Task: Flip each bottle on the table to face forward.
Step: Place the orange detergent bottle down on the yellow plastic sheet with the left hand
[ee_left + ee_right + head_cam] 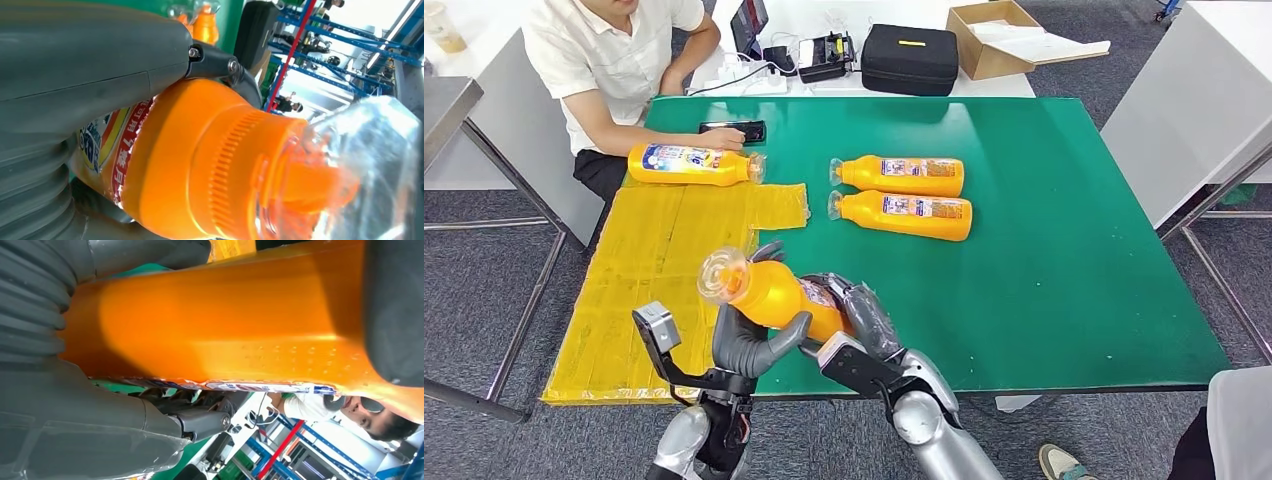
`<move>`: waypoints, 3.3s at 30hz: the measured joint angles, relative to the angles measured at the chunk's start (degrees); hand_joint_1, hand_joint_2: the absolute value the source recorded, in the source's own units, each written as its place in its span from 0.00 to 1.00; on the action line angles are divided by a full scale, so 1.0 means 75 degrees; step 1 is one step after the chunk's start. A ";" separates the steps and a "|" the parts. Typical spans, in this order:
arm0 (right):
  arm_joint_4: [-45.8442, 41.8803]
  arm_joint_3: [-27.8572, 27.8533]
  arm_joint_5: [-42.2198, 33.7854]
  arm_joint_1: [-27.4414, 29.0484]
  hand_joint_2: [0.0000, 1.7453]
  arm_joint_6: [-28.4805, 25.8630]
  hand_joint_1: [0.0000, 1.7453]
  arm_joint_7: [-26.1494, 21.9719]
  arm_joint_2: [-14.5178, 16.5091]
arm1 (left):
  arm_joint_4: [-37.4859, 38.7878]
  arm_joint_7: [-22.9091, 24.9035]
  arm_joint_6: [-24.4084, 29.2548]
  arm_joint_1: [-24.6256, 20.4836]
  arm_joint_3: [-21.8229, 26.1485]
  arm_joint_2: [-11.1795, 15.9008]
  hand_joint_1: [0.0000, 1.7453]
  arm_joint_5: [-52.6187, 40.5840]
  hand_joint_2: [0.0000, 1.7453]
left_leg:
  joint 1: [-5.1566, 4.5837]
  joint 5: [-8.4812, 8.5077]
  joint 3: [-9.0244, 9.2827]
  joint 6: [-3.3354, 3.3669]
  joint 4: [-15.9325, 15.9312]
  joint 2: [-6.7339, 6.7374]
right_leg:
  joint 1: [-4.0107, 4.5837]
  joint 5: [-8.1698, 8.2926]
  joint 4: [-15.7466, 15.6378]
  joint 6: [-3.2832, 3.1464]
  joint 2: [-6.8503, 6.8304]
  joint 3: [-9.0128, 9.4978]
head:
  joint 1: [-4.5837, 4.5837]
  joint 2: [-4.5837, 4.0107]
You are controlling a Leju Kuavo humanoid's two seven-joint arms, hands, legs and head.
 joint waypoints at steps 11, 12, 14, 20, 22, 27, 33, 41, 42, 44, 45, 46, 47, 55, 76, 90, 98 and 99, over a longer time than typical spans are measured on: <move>0.0111 0.0001 -0.0252 -0.0095 1.00 0.0021 0.00 -0.0192 0.0042 | 0.0412 0.0222 -0.0522 -0.0278 0.0045 -0.0006 1.00 0.0794 1.00 | 0.0000 0.0000 -0.0001 0.0000 0.0000 -0.0001 | 0.0000 0.0000 0.0000 0.0000 0.0000 0.0000 | 0.0002 0.0000; 0.0111 0.0000 -0.0253 -0.0095 1.00 0.0015 0.00 -0.0193 0.0042 | 0.0420 0.0210 -0.0522 -0.0279 0.0045 -0.0006 1.00 0.0780 1.00 | 0.0000 0.0000 -0.0001 0.0000 0.0000 0.0000 | 0.0000 0.0000 0.0000 0.0000 0.0000 -0.0001 | 0.0002 0.0000; 0.0111 -0.0001 -0.0210 -0.0091 1.00 -0.0052 0.00 -0.0193 0.0048 | 0.0428 0.0152 -0.0490 -0.0281 0.0046 -0.0006 1.00 0.0692 1.00 | 0.0000 0.0000 -0.0002 0.0000 0.0000 0.0000 | 0.0000 0.0000 0.0000 0.0000 0.0000 -0.0001 | 0.0001 0.0000; 0.0083 -0.0010 0.0138 -0.0005 1.00 -0.0457 0.00 -0.0213 0.0062 | 0.0365 -0.0008 -0.0160 -0.0270 0.0079 -0.0006 1.00 0.0148 1.00 | 0.0000 0.0000 -0.0002 0.0000 0.0000 -0.0001 | 0.0000 0.0000 0.0000 0.0000 0.0000 -0.0002 | 0.0001 0.0000; 0.0007 -0.0042 0.0490 0.0111 1.00 -0.0837 0.00 -0.0252 0.0063 | 0.0290 -0.0084 0.0152 -0.0262 0.0084 -0.0006 1.00 -0.0348 1.00 | 0.0000 0.0000 -0.0002 0.0000 0.0000 -0.0001 | 0.0000 0.0000 0.0000 0.0000 -0.0001 -0.0001 | 0.0001 0.0000; -0.0505 -0.0637 0.2608 0.0653 1.00 -0.2900 0.00 0.0040 0.0058 | -0.0103 -0.0279 0.1889 -0.0131 0.0293 -0.0006 1.00 -0.2732 1.00 | -0.0001 -0.0001 -0.0004 0.0000 0.0001 -0.0004 | 0.0000 -0.0001 0.0000 0.0001 -0.0005 -0.0004 | 0.0001 0.0000; -0.1264 -0.1989 0.3617 0.1343 1.00 -0.3600 0.00 0.0064 -0.0022 | -0.0924 -0.0515 0.3164 0.0164 0.0807 -0.0013 1.00 -0.6109 1.00 | -0.0002 -0.0004 -0.0013 0.0000 0.0000 -0.0006 | -0.0001 -0.0004 -0.0001 0.0005 -0.0012 -0.0007 | 0.0003 0.0000; -0.1916 -0.2710 0.3963 0.1463 1.00 -0.3939 0.00 0.0217 -0.0190 | -0.1593 0.0054 0.4808 0.0148 0.1571 -0.0036 1.00 -0.9542 1.00 | 0.0000 0.0002 -0.0010 0.0001 0.0000 -0.0008 | 0.0000 -0.0003 -0.0001 0.0005 -0.0015 -0.0005 | 0.0004 0.0000; -0.2026 -0.2832 0.3918 0.1462 1.00 -0.3947 0.00 0.0187 -0.0218 | -0.1655 0.0120 0.4623 0.0119 0.1723 -0.0045 1.00 -0.9537 1.00 | 0.0000 0.0003 -0.0010 0.0001 0.0000 -0.0007 | 0.0000 -0.0003 -0.0001 0.0006 -0.0015 -0.0005 | 0.0004 0.0000; -0.2225 -0.3076 0.3766 0.1450 1.00 -0.3960 0.00 0.0049 -0.0247 | -0.1709 0.0268 0.4317 0.0087 0.1971 -0.0065 1.00 -0.9628 1.00 | -0.0002 0.0002 -0.0010 0.0001 0.0001 -0.0004 | -0.0002 -0.0001 -0.0001 0.0006 -0.0014 -0.0006 | 0.0004 0.0000; -0.2300 -0.3191 0.3661 0.1422 1.00 -0.3933 0.00 -0.0058 -0.0257 | -0.1704 0.0401 0.4183 0.0071 0.2048 -0.0069 1.00 -0.9953 1.00 | -0.0003 0.0002 -0.0010 0.0001 0.0001 -0.0005 | -0.0002 0.0000 -0.0001 0.0007 -0.0014 -0.0006 | 0.0004 0.0000; -0.2349 -0.3293 0.3548 0.1373 1.00 -0.3880 0.00 -0.0171 -0.0267 | -0.1666 0.0574 0.4055 0.0044 0.2094 -0.0070 1.00 -1.0410 1.00 | -0.0004 0.0002 -0.0011 0.0002 0.0001 -0.0007 | -0.0003 0.0000 -0.0001 0.0007 -0.0015 -0.0006 | 0.0005 0.0000; -0.2374 -0.3381 0.3430 0.1300 1.00 -0.3811 0.00 -0.0291 -0.0275 | -0.1575 0.0796 0.3935 0.0001 0.2117 -0.0069 1.00 -1.0934 1.00 | -0.0005 0.0002 -0.0011 0.0002 0.0001 -0.0008 | -0.0004 0.0000 -0.0001 0.0007 -0.0015 -0.0006 | 0.0006 0.0000; -0.1929 -0.3555 0.3121 0.0709 1.00 -0.3636 0.00 -0.0754 -0.0369 | 0.0142 0.1984 0.3485 -0.0624 0.2080 0.0001 1.00 -1.3330 1.00 | -0.0004 0.0004 -0.0011 0.0002 0.0001 -0.0007 | -0.0003 0.0002 -0.0001 0.0007 -0.0016 -0.0005 | 0.0004 0.0000; -0.0076 -0.3163 0.2069 -0.0088 1.00 -0.3695 0.00 -0.1515 -0.0389 | 0.4859 0.2185 0.3124 -0.2642 0.1810 0.0431 1.00 -1.3981 1.00 | -0.0004 0.0008 -0.0005 -0.0001 0.0000 -0.0017 | -0.0003 0.0001 0.0003 0.0010 -0.0017 0.0007 | 0.0004 0.0000; 0.0113 -0.3182 0.1895 -0.0110 1.00 -0.3526 0.00 -0.1660 -0.0310 | 0.5478 0.2899 0.2245 -0.3224 0.1925 0.0410 0.00 -1.4145 1.00 | -0.0004 0.0008 0.0053 -0.0001 -0.0004 -0.0028 | -0.0003 0.0000 0.0003 0.0010 -0.0018 0.0073 | 0.0004 0.0000; 0.0667 -0.3119 0.1453 -0.0524 1.00 -0.3532 0.00 -0.1760 -0.0265 | 0.6475 0.2636 0.0811 -0.3976 0.2418 0.0414 0.00 -1.3640 1.00 | -0.0004 0.0013 0.0089 -0.0003 -0.0005 -0.0036 | -0.0003 0.0002 0.0002 0.0009 -0.0018 0.0111 | 0.0004 0.0000; 0.0737 -0.3089 0.1394 -0.0578 1.00 -0.3550 0.00 -0.1762 -0.0268 | 0.6572 0.2567 0.0735 -0.4041 0.2472 0.0429 0.00 -1.3593 1.00 | -0.0004 0.0013 0.0093 -0.0003 -0.0005 -0.0036 | -0.0003 0.0002 0.0003 0.0010 -0.0018 0.0115 | 0.0004 0.0000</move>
